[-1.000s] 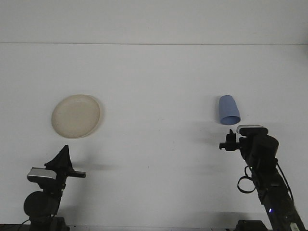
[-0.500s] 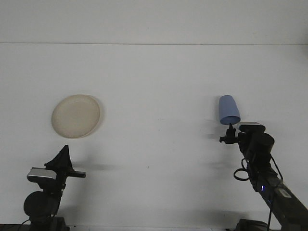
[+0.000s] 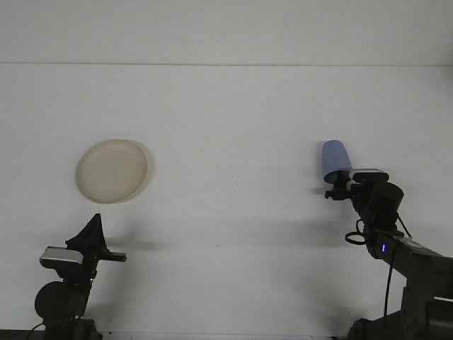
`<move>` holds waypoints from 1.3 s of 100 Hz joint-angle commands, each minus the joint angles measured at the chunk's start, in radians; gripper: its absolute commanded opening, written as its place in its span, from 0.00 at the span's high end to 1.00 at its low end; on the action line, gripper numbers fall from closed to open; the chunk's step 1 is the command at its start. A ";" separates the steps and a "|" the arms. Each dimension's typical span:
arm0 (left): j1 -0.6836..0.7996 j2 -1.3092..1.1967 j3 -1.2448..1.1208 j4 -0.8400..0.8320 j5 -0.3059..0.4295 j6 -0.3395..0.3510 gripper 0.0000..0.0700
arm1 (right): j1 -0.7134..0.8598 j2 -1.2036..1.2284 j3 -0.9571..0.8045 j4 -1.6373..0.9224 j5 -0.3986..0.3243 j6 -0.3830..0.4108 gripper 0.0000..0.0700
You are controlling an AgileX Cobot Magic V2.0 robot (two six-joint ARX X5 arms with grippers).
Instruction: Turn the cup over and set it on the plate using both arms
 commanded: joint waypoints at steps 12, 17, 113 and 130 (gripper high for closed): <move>-0.001 -0.002 -0.019 0.011 -0.002 -0.002 0.98 | -0.001 0.095 0.055 0.058 -0.029 -0.013 0.43; -0.001 -0.002 -0.019 0.011 -0.002 -0.002 0.98 | -0.001 0.108 0.068 0.058 -0.031 -0.013 0.43; -0.001 -0.002 -0.019 0.011 -0.002 -0.002 0.98 | 0.100 -0.312 0.087 -0.365 0.078 0.022 1.00; -0.001 -0.002 -0.019 0.011 -0.002 -0.002 0.98 | 0.221 -0.544 0.087 -0.602 0.205 0.050 1.00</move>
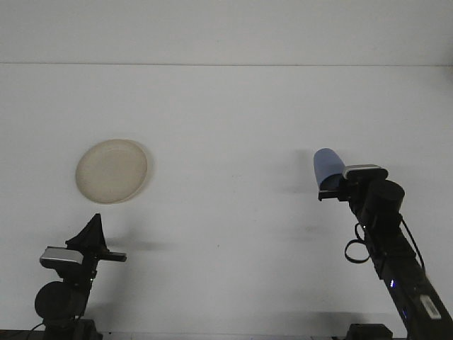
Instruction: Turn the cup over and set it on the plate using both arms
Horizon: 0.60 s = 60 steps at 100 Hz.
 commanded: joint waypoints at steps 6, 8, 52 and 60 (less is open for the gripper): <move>-0.001 -0.002 -0.019 0.011 -0.002 -0.002 0.98 | 0.082 -0.147 0.009 -0.142 0.064 0.081 1.00; -0.001 -0.002 -0.019 0.011 -0.002 -0.002 0.98 | 0.098 -0.171 0.012 -0.174 0.072 0.092 1.00; -0.001 -0.002 -0.019 0.011 -0.002 -0.002 0.98 | 0.364 -0.301 0.312 -0.837 0.209 0.299 1.00; -0.001 -0.002 -0.019 0.011 -0.002 -0.002 0.98 | 0.393 -0.264 0.383 -0.909 0.208 0.370 1.00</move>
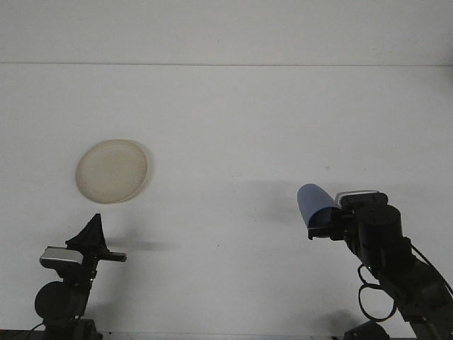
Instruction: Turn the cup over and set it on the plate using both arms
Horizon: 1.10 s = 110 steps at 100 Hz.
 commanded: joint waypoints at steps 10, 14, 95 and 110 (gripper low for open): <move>-0.001 -0.002 -0.019 0.011 -0.002 -0.002 0.98 | 0.056 0.097 0.142 -0.131 -0.003 0.157 1.00; -0.001 -0.002 -0.019 0.011 -0.002 -0.002 0.98 | 0.072 0.128 0.176 -0.175 -0.005 0.164 1.00; -0.001 -0.002 -0.019 0.011 -0.002 -0.002 0.98 | 0.373 0.710 0.468 -0.416 -0.221 0.124 1.00; -0.001 -0.002 -0.019 0.011 -0.002 -0.002 0.98 | 0.415 0.775 0.468 -0.414 -0.243 0.124 1.00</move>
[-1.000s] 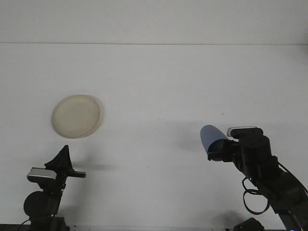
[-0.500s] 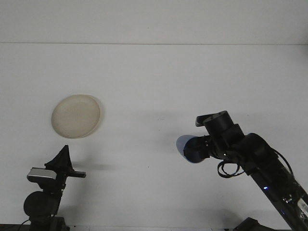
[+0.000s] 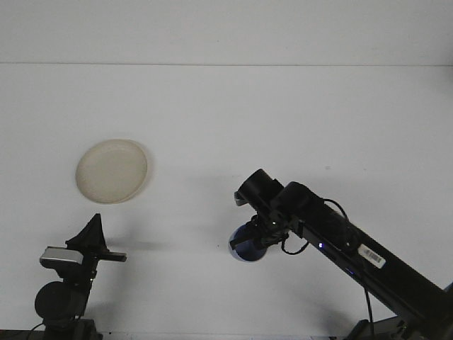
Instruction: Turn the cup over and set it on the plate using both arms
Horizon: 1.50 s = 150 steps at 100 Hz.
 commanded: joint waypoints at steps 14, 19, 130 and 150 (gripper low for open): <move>-0.001 -0.002 -0.019 0.010 -0.002 -0.002 0.98 | 0.041 0.077 0.027 0.010 -0.010 -0.009 1.00; -0.001 -0.002 -0.019 0.010 -0.002 -0.002 0.98 | 0.043 0.091 0.027 0.010 -0.009 -0.009 1.00; -0.001 -0.002 -0.019 0.010 -0.002 -0.002 0.98 | 0.015 0.146 0.193 -0.124 0.000 -0.128 0.60; -0.001 -0.002 -0.019 0.010 -0.002 -0.002 0.98 | -0.061 0.063 0.195 -0.124 -0.005 -0.209 0.60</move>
